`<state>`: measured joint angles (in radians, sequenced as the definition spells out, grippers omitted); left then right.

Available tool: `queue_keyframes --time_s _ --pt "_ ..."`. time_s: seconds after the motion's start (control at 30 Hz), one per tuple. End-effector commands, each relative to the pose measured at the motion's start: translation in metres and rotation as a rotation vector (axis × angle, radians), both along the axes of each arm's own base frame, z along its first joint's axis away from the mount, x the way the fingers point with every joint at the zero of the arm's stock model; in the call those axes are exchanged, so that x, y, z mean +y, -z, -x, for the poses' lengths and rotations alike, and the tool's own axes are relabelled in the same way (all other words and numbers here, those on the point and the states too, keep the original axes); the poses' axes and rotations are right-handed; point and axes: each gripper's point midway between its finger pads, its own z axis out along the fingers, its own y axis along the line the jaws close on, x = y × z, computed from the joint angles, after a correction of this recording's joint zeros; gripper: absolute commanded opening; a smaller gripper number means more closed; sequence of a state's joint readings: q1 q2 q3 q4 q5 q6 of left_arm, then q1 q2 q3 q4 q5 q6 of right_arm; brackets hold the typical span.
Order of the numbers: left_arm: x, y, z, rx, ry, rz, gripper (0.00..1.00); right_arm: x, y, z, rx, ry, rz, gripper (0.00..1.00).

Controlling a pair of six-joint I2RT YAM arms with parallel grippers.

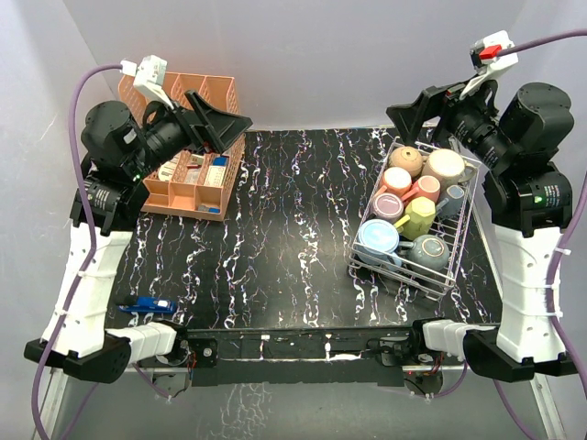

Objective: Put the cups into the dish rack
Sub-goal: Reset both arms

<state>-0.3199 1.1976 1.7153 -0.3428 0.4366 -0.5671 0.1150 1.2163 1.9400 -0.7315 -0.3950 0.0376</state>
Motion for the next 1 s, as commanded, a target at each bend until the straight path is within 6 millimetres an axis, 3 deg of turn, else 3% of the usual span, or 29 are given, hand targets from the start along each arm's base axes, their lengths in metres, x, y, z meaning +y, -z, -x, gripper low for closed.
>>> queue_keyframes --time_s 0.0,0.4,0.73,0.97 --pt "0.004 -0.008 -0.002 -0.029 -0.018 -0.033 0.97 -0.007 -0.024 0.007 -0.095 0.021 0.018 0.99" --pt "0.012 -0.005 -0.015 -0.072 -0.064 -0.155 0.97 -0.026 -0.027 -0.007 -0.096 0.088 0.033 0.99" --pt "0.004 -0.004 -0.009 -0.092 -0.012 -0.101 0.97 -0.038 -0.028 -0.006 -0.078 0.113 -0.009 0.99" --pt "0.002 -0.005 -0.005 -0.104 -0.006 -0.048 0.97 -0.033 -0.033 -0.002 -0.092 0.081 -0.01 0.99"
